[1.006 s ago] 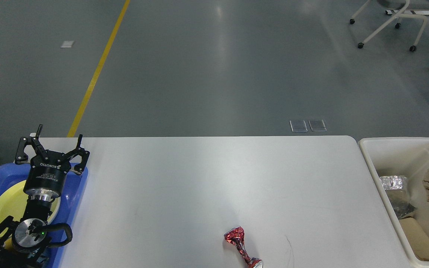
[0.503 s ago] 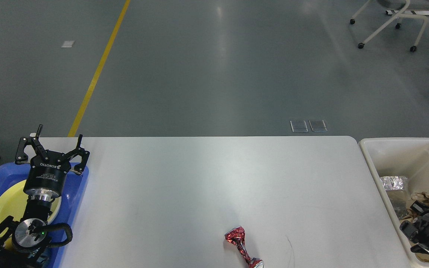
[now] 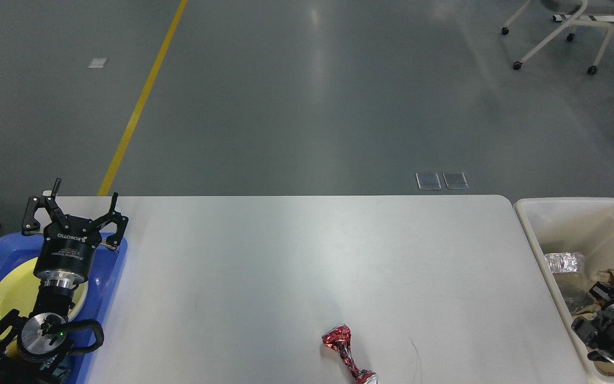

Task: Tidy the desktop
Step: 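Lower into the bin and release the paper ball, then raise the right gripper out of the bin toward the red wrapper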

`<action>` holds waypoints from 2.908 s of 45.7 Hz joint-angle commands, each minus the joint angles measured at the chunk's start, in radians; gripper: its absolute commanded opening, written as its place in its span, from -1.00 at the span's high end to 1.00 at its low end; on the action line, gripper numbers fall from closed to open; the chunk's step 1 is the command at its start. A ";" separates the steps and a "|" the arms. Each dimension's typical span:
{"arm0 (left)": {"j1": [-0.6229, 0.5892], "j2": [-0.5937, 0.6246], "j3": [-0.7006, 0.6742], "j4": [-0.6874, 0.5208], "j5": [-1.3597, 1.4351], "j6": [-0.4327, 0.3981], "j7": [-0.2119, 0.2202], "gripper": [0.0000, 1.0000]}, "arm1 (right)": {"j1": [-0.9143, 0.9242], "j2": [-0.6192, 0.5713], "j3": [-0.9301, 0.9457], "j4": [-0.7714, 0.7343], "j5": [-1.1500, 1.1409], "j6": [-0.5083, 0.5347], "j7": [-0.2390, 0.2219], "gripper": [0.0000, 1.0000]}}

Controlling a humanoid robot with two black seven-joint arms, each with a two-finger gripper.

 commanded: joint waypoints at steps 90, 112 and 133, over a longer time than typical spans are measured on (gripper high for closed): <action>0.000 0.000 0.000 0.000 0.000 0.000 0.000 -0.93 | 1.885 -0.122 -0.297 1.566 -0.071 1.098 -0.014 -1.00; 0.000 0.000 0.000 0.000 0.000 0.000 0.000 -0.93 | 1.876 -0.045 -0.272 1.555 -0.063 1.060 -0.011 -0.93; 0.000 0.000 0.000 0.000 0.000 0.000 0.000 -0.93 | 1.456 0.200 0.071 1.506 -0.271 0.838 -0.013 -0.92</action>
